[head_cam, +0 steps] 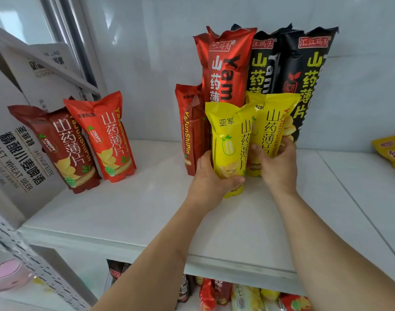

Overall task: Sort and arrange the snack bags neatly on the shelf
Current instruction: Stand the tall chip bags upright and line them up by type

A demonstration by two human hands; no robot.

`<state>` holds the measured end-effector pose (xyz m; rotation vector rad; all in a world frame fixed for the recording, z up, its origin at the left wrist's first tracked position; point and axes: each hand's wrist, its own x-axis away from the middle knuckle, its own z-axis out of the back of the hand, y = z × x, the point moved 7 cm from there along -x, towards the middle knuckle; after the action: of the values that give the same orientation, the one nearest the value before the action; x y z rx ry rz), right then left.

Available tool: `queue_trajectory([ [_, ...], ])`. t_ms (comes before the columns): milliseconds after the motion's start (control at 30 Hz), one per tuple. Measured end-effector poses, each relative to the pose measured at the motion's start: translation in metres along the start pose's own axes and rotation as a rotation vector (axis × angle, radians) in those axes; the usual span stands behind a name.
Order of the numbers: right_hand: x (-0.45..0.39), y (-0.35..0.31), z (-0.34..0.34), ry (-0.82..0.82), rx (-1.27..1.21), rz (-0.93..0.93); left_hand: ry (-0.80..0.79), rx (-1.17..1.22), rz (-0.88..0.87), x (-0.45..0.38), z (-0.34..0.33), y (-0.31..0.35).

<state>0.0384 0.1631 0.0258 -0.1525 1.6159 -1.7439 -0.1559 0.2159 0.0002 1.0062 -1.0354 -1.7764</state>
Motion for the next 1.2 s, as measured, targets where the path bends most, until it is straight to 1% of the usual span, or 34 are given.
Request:
queue_trajectory([
  [267, -0.001, 0.006, -0.005, -0.072, 0.06, -0.008, -0.017, 0.043, 0.017, 0.007, 0.027, -0.01],
  [433, 0.02, -0.004, -0.001, -0.15, 0.091, 0.024, 0.048, 0.032, 0.039, 0.025, 0.064, -0.019],
  [567, 0.047, -0.017, -0.012, -0.244, 0.077, 0.06, 0.113, 0.037, 0.059, 0.04, 0.097, -0.028],
  [733, 0.076, -0.035, -0.032, -0.312, 0.048, 0.099, 0.166, 0.035, 0.052, 0.061, 0.133, -0.037],
  [867, 0.103, -0.051, -0.052, -0.348, 0.014, 0.137, 0.187, 0.004, 0.059, 0.074, 0.164, -0.043],
  [967, 0.122, -0.065, -0.076, -0.412, -0.037, 0.155, 0.21, 0.006, 0.097, 0.081, 0.191, -0.053],
  [1100, 0.143, -0.078, -0.118, -0.542, -0.174, 0.122, 0.264, -0.005, 0.106, 0.09, 0.23, -0.061],
  [1200, 0.157, -0.086, -0.152, -0.588, -0.23, 0.087, 0.309, -0.048, 0.103, 0.098, 0.26, -0.065],
])
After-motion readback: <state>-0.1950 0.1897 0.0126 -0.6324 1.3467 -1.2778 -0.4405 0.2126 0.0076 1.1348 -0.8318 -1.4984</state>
